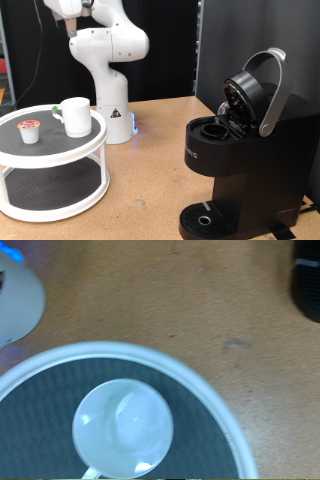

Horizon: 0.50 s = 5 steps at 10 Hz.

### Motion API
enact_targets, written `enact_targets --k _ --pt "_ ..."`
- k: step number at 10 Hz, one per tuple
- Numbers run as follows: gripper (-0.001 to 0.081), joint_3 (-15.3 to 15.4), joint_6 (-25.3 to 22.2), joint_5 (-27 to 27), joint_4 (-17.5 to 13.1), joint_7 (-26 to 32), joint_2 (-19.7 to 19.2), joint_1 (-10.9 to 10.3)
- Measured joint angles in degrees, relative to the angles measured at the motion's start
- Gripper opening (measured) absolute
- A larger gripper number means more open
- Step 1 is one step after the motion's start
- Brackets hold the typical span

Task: Make a cup of coffee with the keurig machine

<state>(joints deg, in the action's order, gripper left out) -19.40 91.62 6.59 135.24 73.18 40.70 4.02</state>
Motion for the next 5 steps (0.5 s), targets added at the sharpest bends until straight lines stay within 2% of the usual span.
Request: enact_targets --k 2,4,5 --pt "0.0808 -1.45 -0.53 0.83 -0.01 0.59 -0.82 0.56" --pt "0.0808 -3.07 0.89 0.86 -0.04 0.47 -1.76 1.5" --pt "0.0808 -3.02 0.85 0.85 0.03 0.58 -1.75 1.48"
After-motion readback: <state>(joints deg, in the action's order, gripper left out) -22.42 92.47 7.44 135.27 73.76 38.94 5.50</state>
